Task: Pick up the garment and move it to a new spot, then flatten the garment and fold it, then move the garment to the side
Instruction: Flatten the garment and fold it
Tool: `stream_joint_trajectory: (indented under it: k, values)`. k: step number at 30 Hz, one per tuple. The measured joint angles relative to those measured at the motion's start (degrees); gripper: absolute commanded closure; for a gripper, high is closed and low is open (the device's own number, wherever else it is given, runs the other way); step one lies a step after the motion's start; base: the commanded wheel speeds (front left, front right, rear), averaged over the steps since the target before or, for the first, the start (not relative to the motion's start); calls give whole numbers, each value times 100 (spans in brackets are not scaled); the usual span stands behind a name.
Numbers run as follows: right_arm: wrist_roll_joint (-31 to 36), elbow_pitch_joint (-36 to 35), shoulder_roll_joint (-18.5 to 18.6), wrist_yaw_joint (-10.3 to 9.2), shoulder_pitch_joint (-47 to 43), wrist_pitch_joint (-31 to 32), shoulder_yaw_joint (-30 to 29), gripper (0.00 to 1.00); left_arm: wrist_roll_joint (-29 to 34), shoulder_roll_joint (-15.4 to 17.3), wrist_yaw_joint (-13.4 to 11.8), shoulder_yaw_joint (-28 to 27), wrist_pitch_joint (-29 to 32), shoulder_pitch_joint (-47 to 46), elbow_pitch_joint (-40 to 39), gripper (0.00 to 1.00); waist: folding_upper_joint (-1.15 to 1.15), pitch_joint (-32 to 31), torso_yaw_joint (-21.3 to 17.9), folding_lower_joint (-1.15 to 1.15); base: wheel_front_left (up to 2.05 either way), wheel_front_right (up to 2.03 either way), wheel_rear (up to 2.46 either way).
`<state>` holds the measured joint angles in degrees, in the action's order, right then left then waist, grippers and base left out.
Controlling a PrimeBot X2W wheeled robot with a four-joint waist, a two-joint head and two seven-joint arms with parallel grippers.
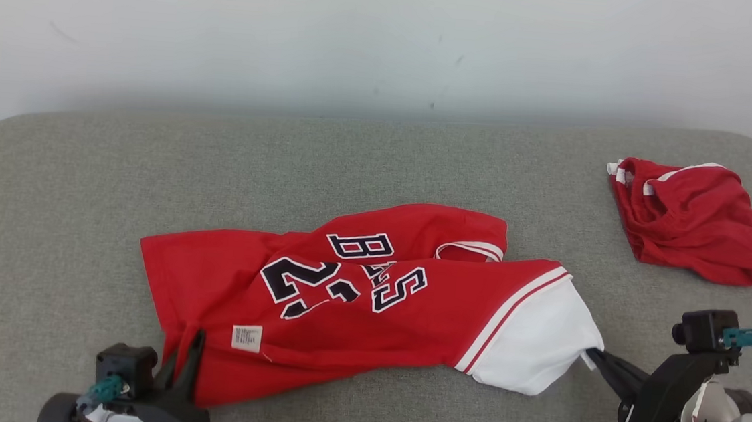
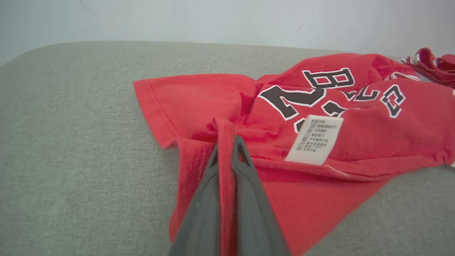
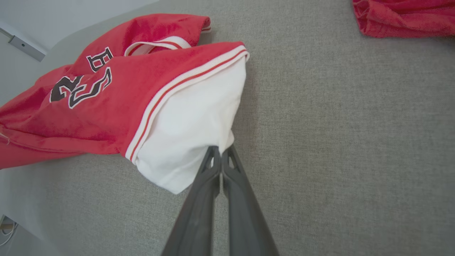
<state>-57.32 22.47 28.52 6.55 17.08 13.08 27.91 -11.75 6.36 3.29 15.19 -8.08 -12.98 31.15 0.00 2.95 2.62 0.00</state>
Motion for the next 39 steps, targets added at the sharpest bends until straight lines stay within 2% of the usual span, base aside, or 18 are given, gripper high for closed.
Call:
stream_joint_trajectory:
  k: [8, 9, 10, 11, 14, 15, 16, 22, 25, 30, 39]
  values:
    - [40, 145, 13, 0, -176, 5, 147, 100, -27, -64, 1, 60, 46, 227, 121, 100, 0, -98, 46, 0, 0, 0, 0]
    - [44, 145, 13, 0, -176, 5, 147, 100, -33, -64, -2, 56, 46, 226, 121, 76, 0, -103, 50, 0, 0, 0, 0]
    - [44, 147, 12, 0, -176, 4, 145, 100, -32, -64, -34, 55, 46, 226, 121, 10, 0, -107, 53, 0, 0, 0, 0]
    - [44, 153, 13, 0, -176, 4, 144, 100, -31, -64, -53, 52, 45, 227, 119, 0, 0, -111, 57, 0, 0, 0, 0]
    - [44, 178, 11, 0, -176, 3, 142, 100, -31, -66, -89, 37, 40, 227, 102, 0, 0, -136, 68, 0, 0, 0, 0]
    - [44, 190, 8, 0, -177, 1, 137, 22, -29, -65, -121, 37, 37, 228, 98, 0, 0, -149, 73, 0, 0, 0, 0]
    - [44, 193, 5, 0, -188, 0, 132, 0, -24, -63, -141, 34, 15, 235, 68, 0, 0, -164, 77, 0, 0, 0, 0]
    - [34, 85, 33, -1, -344, -85, 69, 0, 24, -60, -248, 31, -135, 464, -268, 0, 0, -225, 101, 0, 0, 0, 0]
    - [-14, -200, 170, -10, -573, -211, -67, 0, 90, -46, -308, 78, -153, 551, -512, 0, 0, -241, 139, 0, 0, 0, 0]
    - [-2, -568, 283, -141, -635, -354, -192, 0, 113, -11, -330, 140, -68, 804, -700, 0, 0, -219, 120, 0, 0, 0, 0]
    - [105, -779, 376, -328, -733, -400, -169, 0, 147, 86, -380, 146, 209, 790, -728, 0, 0, -125, 44, 0, 0, 0, 0]
